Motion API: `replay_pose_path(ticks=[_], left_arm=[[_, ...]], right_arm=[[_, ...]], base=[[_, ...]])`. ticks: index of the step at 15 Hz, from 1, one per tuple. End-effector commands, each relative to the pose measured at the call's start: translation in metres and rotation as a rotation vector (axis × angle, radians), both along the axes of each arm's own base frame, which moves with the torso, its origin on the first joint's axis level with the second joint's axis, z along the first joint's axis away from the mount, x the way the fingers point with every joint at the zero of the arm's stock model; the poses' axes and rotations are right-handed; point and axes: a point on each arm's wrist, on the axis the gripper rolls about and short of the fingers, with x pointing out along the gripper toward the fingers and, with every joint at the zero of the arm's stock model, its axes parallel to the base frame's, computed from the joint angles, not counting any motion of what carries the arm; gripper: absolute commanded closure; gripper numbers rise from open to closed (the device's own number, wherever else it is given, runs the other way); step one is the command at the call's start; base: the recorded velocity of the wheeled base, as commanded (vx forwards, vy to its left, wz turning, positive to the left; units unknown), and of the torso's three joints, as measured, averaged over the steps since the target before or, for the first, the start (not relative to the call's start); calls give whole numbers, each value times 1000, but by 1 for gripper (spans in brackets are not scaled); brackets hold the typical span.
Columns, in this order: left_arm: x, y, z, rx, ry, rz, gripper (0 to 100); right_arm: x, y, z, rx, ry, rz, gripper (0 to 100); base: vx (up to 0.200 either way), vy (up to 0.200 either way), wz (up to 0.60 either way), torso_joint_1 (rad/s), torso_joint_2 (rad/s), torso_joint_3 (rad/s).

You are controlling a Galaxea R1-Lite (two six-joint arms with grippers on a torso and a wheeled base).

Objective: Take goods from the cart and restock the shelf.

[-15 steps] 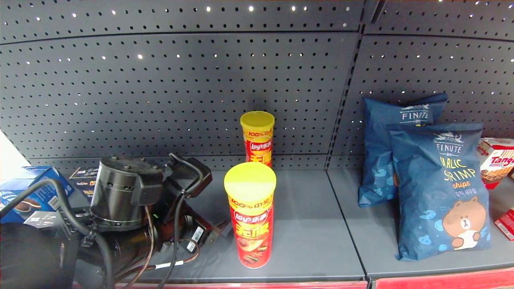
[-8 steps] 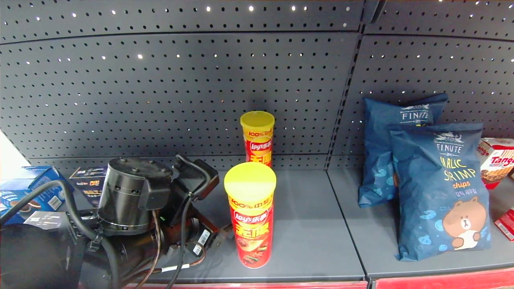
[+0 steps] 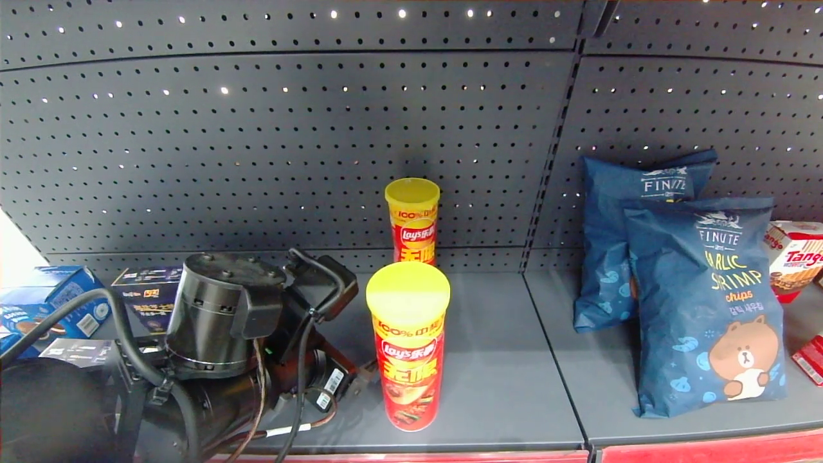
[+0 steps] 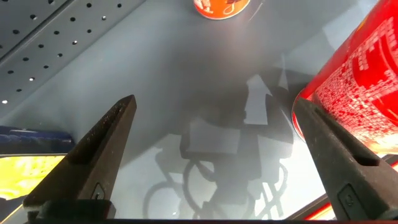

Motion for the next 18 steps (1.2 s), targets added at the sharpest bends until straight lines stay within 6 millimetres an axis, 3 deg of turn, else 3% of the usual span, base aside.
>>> replay_pose_path(ticks=[1,13,18], left_arm=[[0,-1,0,0,0,-1,0],[0,-2,-3,7,7,-4,0],[5,12,2,-11,-1,64,0]], right_arm=[[0,0,0,0,0,-1,0],[0,0,0,0,1,-1,0],[0,0,0,0,1,-1,0]], base=[[0,0,0,0,0,0],[0,0,0,0,0,0],[0,0,0,0,0,0]])
